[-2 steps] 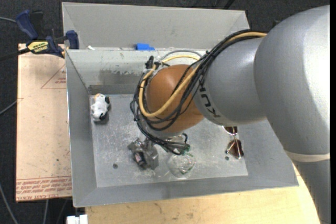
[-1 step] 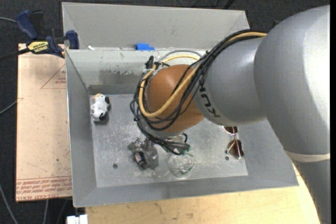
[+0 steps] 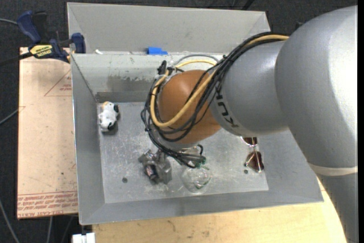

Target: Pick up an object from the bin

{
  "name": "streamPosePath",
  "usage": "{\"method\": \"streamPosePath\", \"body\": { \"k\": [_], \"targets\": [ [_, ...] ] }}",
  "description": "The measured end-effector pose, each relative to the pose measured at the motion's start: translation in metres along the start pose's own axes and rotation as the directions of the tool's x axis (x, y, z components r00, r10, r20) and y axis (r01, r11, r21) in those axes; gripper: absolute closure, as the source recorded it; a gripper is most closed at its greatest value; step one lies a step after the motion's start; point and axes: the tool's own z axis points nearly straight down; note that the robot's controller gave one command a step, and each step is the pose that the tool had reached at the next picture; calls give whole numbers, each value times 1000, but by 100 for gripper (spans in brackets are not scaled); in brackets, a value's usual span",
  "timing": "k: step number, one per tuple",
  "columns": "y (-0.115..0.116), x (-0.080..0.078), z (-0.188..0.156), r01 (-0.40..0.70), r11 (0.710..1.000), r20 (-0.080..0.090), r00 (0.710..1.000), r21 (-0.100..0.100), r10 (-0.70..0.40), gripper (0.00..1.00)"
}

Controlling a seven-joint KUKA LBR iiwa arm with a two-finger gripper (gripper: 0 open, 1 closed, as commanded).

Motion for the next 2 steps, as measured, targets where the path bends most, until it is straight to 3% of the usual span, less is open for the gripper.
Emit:
{"method": "streamPosePath", "body": {
  "k": [2],
  "targets": [
    [0, 0, -3, -1, 1000, -2, 1000, -1, 1, 100]
  ]
}}
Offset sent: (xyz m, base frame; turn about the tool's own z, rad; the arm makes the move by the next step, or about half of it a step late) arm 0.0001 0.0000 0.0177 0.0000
